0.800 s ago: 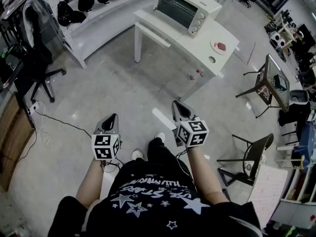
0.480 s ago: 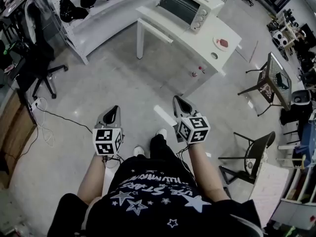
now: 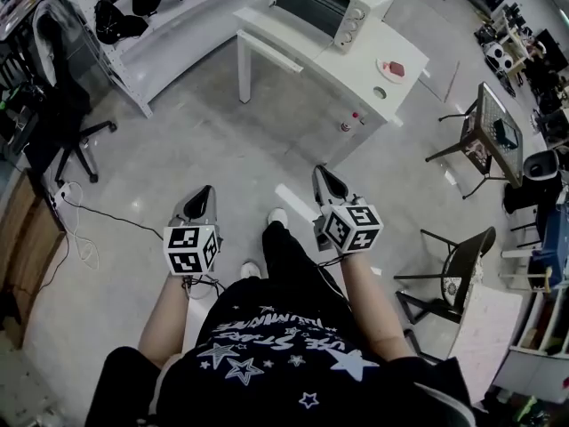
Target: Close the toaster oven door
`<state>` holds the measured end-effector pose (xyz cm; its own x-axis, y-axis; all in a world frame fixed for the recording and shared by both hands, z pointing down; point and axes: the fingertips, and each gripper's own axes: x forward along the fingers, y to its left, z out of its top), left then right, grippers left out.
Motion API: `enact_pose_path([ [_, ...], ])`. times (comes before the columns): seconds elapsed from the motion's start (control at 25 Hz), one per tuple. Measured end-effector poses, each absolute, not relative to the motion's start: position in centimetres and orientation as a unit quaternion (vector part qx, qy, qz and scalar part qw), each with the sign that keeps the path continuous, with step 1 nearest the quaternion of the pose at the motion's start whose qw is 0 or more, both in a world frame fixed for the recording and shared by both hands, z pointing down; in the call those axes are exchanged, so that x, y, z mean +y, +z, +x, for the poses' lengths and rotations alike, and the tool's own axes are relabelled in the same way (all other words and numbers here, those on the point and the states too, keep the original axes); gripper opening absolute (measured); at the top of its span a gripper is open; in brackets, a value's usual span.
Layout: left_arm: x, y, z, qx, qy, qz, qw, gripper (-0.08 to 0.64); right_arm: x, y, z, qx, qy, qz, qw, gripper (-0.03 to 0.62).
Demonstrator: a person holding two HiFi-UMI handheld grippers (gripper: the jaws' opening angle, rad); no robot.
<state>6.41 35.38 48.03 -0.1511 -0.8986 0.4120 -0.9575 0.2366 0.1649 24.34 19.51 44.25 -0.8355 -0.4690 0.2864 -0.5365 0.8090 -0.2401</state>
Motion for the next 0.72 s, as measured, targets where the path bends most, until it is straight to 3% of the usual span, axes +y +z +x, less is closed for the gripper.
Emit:
enact_pose_path([
  [0.12,33.6,48.4,6.1,-0.756,0.071,0.613,0.218,0.02,17.2,45.5,22.7,-0.948,0.167,0.247,0.11,0.136],
  [0.32,30.0,49.1,3.4,-0.766,0.076,0.595,0.23,0.02,11.9,47.7,18.7,-0.949,0.163,0.237,0.125,0.249],
  [0.72,19.1,48.9,-2.6,-0.779,0.111,0.57,0.236,0.021,-0.3,50.7,11.8,-0.948,0.177,0.223,0.14,0.275],
])
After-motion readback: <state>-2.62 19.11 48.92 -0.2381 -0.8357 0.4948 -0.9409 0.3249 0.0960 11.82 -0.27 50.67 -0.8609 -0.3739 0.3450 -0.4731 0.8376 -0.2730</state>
